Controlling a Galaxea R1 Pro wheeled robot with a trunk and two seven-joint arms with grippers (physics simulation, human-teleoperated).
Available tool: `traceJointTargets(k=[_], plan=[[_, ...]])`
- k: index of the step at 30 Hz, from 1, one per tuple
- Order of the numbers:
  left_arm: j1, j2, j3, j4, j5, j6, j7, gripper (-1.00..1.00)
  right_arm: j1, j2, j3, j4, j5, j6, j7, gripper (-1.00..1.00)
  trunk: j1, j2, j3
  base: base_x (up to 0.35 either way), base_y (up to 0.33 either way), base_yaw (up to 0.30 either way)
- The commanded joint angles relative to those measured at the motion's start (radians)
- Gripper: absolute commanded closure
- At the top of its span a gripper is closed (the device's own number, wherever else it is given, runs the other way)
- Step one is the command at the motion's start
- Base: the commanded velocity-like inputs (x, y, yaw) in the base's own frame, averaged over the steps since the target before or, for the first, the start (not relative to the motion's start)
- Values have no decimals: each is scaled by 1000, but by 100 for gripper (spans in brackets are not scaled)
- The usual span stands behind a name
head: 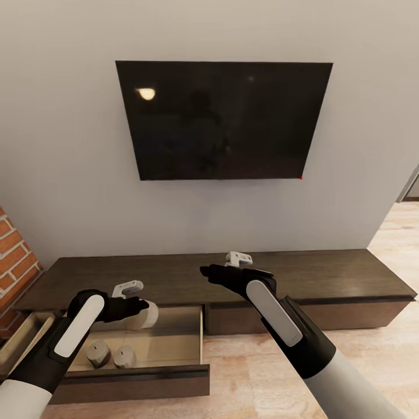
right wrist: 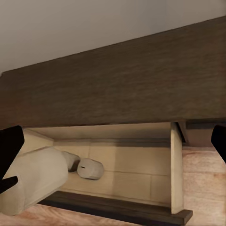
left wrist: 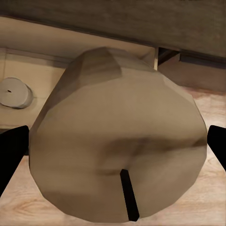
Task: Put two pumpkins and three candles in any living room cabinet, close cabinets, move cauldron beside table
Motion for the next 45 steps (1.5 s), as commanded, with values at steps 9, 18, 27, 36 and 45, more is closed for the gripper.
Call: traceJointTargets(k=[9, 18, 27, 36, 45], plan=[[-1, -2, -9, -3, 12, -1, 10, 100, -1, -1, 1, -1, -9, 0, -10, -100, 12, -22, -10, 1, -1, 1], [-1, -9, -14, -2, 12, -2, 10, 100, -1, -2, 5, -1, -9, 0, -11, -100, 46, -85, -39, 0, 0, 0], [-1, -15, -13, 9, 9, -6, 13, 100, -1, -3, 6, -2, -9, 0, -10, -100, 81, -148, -67, 0, 0, 0], [-1, -17, -13, 12, 9, -8, 14, 100, -1, -5, 2, -3, -9, 0, -9, -100, 115, -211, -95, 0, 0, 0], [-2, -19, -19, 15, 8, -9, 19, 100, -1, -5, -2, -3, -9, 0, -8, -100, 150, -274, -123, 0, 0, 0]])
